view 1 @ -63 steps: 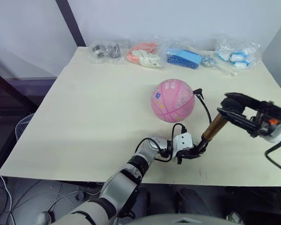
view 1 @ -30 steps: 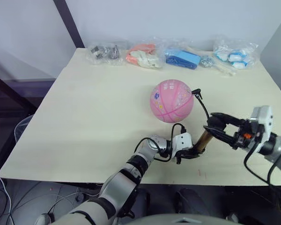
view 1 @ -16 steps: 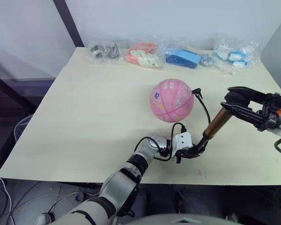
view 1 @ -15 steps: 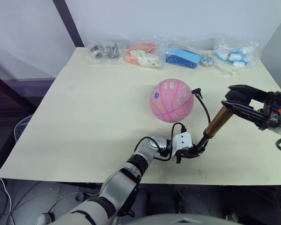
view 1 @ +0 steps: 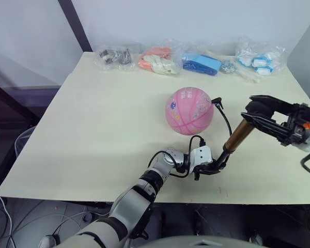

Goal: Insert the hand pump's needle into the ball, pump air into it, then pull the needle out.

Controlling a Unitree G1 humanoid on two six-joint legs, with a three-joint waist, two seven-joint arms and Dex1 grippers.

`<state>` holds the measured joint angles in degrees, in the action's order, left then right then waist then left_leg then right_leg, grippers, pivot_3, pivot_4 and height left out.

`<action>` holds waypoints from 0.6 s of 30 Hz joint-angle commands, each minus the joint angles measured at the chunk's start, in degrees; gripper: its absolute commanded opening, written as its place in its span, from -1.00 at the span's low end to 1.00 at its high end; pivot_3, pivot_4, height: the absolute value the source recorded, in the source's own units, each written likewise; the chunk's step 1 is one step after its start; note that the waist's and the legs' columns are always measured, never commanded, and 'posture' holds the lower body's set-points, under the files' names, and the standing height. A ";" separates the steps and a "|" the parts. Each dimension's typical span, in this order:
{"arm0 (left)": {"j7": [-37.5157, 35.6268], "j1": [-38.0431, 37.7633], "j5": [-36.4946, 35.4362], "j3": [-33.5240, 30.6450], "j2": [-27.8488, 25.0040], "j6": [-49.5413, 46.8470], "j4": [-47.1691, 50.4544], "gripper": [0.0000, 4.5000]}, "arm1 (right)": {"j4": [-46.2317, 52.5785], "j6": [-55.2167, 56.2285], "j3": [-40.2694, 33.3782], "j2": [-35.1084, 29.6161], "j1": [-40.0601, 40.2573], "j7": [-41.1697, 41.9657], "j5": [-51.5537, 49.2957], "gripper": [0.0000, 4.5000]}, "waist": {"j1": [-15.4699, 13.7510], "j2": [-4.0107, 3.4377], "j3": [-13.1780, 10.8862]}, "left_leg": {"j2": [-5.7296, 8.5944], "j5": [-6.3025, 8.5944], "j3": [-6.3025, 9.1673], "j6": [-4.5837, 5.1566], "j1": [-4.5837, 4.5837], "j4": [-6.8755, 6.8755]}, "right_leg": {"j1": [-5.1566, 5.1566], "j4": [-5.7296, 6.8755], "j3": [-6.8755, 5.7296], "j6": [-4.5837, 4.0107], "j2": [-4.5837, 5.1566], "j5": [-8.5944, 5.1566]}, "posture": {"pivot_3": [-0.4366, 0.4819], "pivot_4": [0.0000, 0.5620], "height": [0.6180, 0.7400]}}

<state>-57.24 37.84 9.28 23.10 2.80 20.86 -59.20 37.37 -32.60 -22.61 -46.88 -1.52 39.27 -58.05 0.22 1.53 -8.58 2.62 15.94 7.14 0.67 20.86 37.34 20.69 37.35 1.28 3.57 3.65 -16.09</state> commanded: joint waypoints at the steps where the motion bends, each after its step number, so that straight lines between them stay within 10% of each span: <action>1: 0.73 -1.93 2.83 1.27 -1.97 -2.84 -4.66 -0.52 | -0.59 2.32 6.65 1.31 3.63 2.27 7.46 -0.06 | 0.05 -0.03 0.02 | 0.00 0.00 -0.01 0.00 -0.01 0.00 | -0.01 0.01 0.01 0.00 0.00 0.00 | -0.05 -0.47 1.00; 18: 0.81 -2.35 2.89 1.45 -2.29 -2.67 -4.50 -0.52 | -14.39 19.17 24.02 10.70 10.80 6.37 30.86 -0.06 | 0.53 0.47 0.73 | 0.08 0.01 -0.22 0.01 -0.21 -0.01 | -0.03 0.02 0.28 0.09 0.03 -0.04 | -0.05 -0.47 1.00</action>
<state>-56.54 37.36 9.32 23.11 2.33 20.86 -59.59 26.49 -11.59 -2.63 -36.00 6.44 44.23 -30.08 0.75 2.00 -7.84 2.71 15.96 6.91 0.67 20.63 37.33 20.67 37.38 1.59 3.66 3.67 -16.13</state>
